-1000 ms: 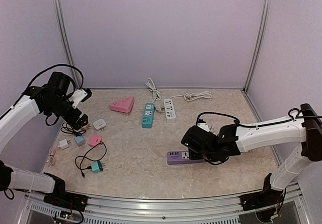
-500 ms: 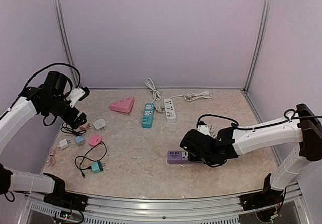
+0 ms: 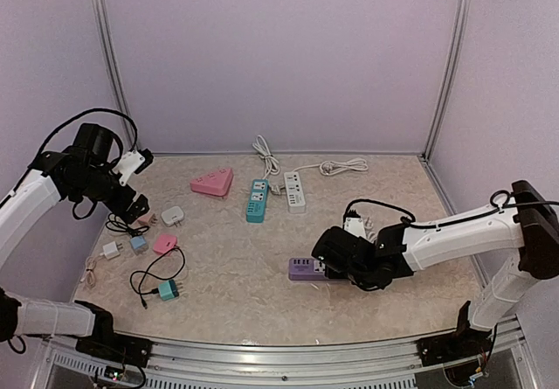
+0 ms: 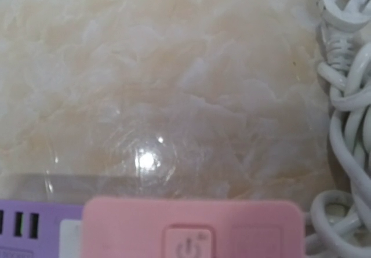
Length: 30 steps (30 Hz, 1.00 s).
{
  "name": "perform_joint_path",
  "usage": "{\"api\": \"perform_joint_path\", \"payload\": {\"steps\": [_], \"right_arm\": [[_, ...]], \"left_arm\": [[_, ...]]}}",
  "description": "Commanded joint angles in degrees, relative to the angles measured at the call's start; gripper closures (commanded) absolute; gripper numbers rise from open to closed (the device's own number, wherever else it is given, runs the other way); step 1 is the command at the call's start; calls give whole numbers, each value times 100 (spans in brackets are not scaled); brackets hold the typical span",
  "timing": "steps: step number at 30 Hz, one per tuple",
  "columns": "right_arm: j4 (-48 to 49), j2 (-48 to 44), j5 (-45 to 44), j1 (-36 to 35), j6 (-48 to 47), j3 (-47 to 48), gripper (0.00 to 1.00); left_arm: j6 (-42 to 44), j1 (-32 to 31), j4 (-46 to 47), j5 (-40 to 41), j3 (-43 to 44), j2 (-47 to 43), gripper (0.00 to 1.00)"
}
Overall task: Insert the plug
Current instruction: Insert the plug into the socket.
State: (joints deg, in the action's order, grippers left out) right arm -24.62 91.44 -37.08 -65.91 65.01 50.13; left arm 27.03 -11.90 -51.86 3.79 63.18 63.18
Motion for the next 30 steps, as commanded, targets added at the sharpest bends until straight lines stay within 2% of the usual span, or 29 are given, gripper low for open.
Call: {"api": "perform_joint_path", "payload": {"steps": [1, 2, 4, 6, 13, 20, 26, 30], "right_arm": [[-1577, 708, 720, 29, -199, 93, 95], [-1710, 676, 671, 34, -285, 263, 87], [-1855, 539, 612, 33, -474, 574, 62], [-1886, 385, 573, 34, -634, 813, 42], [-2127, 31, 598, 34, -1411, 1811, 1], [-2165, -508, 439, 43, -2155, 2411, 0], [-1480, -1132, 373, 47, -2526, 2012, 0], [-982, -1474, 372, 50, -2790, 1592, 0]], "left_arm": [[21, 73, 36, -82, 73, -113, 1], [27, 83, 23, -86, 71, -119, 1], [41, 98, 2, -96, 71, -136, 1], [60, 108, -16, -100, 80, -143, 1], [276, 190, -196, -244, 37, -139, 1], [501, 461, -414, -299, -171, -21, 1], [690, 1068, -546, -659, -125, 245, 2], [1298, 1111, -1184, -1391, -26, 750, 10]]}}
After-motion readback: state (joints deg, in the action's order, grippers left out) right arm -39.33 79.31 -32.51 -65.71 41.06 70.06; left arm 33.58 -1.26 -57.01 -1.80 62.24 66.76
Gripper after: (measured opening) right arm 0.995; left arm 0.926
